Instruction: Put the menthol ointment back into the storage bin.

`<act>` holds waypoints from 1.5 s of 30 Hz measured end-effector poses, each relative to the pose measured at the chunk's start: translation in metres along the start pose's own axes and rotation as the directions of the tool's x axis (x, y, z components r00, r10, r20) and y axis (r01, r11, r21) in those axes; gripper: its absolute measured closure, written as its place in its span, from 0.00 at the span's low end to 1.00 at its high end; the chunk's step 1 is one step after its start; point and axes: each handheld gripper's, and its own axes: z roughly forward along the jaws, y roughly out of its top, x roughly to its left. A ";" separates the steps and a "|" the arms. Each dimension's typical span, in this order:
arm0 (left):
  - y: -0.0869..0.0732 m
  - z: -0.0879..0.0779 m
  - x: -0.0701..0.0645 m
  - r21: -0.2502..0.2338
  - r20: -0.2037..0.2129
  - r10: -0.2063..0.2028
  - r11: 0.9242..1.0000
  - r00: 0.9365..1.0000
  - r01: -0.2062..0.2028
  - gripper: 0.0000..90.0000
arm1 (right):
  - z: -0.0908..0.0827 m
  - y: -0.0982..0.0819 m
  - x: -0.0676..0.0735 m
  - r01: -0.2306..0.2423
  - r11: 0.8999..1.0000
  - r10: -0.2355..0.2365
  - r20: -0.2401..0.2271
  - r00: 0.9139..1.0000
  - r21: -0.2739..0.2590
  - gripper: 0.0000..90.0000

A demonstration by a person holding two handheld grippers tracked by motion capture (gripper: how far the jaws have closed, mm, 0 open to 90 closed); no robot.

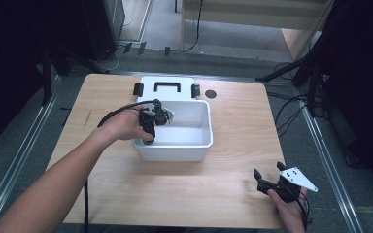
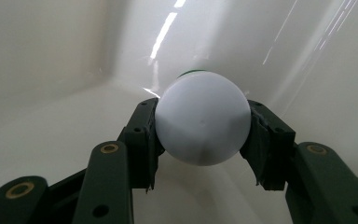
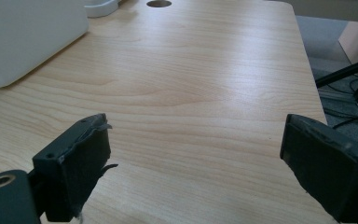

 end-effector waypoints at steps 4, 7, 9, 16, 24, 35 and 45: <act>0.001 0.001 0.000 0.006 -0.002 0.016 1.000 1.000 -0.016 0.56 | 0.000 0.000 0.000 0.001 1.000 -0.001 0.000 1.000 -0.001 0.10; 0.001 0.001 -0.001 0.016 -0.002 0.015 1.000 1.000 -0.015 0.55 | 0.000 0.000 0.000 -0.001 1.000 0.001 0.000 1.000 0.000 0.09; 0.002 0.001 -0.002 0.032 0.017 0.020 0.999 1.000 -0.020 0.51 | 0.000 0.000 0.000 0.000 1.000 0.000 0.000 1.000 0.000 0.09; 0.002 0.002 -0.004 0.040 -0.009 0.024 0.999 1.000 -0.024 0.53 | 0.000 0.000 0.000 0.000 1.000 0.000 0.001 1.000 0.000 0.10; -0.001 -0.005 -0.003 0.000 -0.003 0.011 1.000 1.000 -0.011 0.50 | 0.000 0.000 0.000 -0.001 1.000 0.001 0.000 1.000 0.001 0.10; -0.010 -0.034 0.000 -0.081 -0.013 -0.054 0.995 0.998 0.052 0.21 | 0.000 0.000 0.000 0.001 1.000 -0.001 0.000 1.000 0.002 0.10; -0.028 -0.054 0.007 -0.143 -0.019 -0.149 0.979 0.989 0.145 0.09 | 0.001 0.000 0.000 0.004 1.000 -0.004 -0.002 1.000 0.007 0.10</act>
